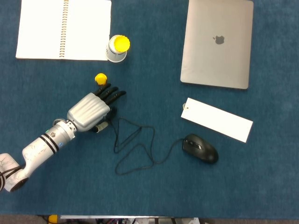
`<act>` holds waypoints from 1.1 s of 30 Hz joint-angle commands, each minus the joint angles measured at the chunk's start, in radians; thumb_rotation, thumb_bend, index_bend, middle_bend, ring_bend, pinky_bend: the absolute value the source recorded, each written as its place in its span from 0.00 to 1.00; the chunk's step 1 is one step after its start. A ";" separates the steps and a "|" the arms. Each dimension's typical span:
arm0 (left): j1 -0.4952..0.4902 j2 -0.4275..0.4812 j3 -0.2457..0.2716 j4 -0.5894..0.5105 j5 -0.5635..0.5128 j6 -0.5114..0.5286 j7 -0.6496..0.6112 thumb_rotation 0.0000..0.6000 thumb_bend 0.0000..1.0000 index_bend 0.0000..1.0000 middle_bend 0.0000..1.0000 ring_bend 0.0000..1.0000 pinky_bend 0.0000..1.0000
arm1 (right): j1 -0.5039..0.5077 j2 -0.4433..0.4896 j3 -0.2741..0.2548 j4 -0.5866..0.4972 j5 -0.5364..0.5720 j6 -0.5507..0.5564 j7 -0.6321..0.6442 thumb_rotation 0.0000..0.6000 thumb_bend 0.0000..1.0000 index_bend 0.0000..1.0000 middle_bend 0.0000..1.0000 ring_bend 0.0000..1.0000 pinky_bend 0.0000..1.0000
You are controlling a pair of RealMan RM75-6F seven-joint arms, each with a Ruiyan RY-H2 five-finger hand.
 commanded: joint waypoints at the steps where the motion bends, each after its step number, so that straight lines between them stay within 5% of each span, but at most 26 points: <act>1: -0.001 -0.002 0.000 0.001 -0.003 -0.002 -0.002 1.00 0.33 0.52 0.06 0.00 0.00 | -0.001 0.000 0.000 0.000 0.000 0.002 0.000 1.00 0.37 0.70 0.49 0.34 0.41; 18: 0.009 0.063 -0.017 -0.105 -0.043 0.017 0.001 1.00 0.33 0.57 0.13 0.00 0.00 | -0.003 -0.002 0.004 0.008 -0.002 0.006 0.015 1.00 0.37 0.70 0.49 0.34 0.41; 33: 0.046 0.327 -0.100 -0.471 -0.147 0.090 0.108 1.00 0.33 0.58 0.14 0.00 0.00 | 0.001 -0.021 0.005 0.054 -0.013 0.003 0.073 1.00 0.37 0.70 0.49 0.34 0.41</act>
